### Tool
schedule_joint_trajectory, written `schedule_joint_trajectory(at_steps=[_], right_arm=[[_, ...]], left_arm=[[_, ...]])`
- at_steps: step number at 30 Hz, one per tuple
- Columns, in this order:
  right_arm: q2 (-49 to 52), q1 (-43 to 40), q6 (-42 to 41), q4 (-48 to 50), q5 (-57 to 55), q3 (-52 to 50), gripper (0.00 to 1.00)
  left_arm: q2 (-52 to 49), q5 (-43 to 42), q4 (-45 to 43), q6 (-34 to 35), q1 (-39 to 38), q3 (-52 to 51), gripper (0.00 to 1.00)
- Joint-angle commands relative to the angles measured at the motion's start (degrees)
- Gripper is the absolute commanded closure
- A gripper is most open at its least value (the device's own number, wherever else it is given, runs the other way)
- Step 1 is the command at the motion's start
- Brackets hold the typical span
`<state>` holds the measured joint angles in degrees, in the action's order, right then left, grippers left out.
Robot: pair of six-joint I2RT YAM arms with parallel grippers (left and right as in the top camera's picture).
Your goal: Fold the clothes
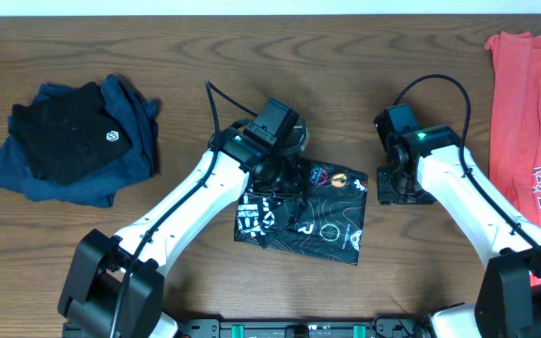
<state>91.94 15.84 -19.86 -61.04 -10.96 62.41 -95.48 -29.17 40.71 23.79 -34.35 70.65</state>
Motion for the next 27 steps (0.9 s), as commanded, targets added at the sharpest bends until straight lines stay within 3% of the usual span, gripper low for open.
schedule_joint_trajectory(at_steps=[1,13,27], right_arm=[[-0.96,-0.44,0.7,-0.11,-0.39,0.37,0.49],[-0.74,-0.44,2.34,0.63,2.91,-0.24,0.52],[-0.63,-0.39,2.34,16.5,9.94,-12.22,0.53]], left_arm=[[0.13,-0.52,0.26,0.24,-0.33,0.92,0.94],[1.36,-3.17,-5.46,-2.29,-0.81,1.86,0.94],[1.57,0.24,-4.5,-3.37,-0.76,1.86,0.94]])
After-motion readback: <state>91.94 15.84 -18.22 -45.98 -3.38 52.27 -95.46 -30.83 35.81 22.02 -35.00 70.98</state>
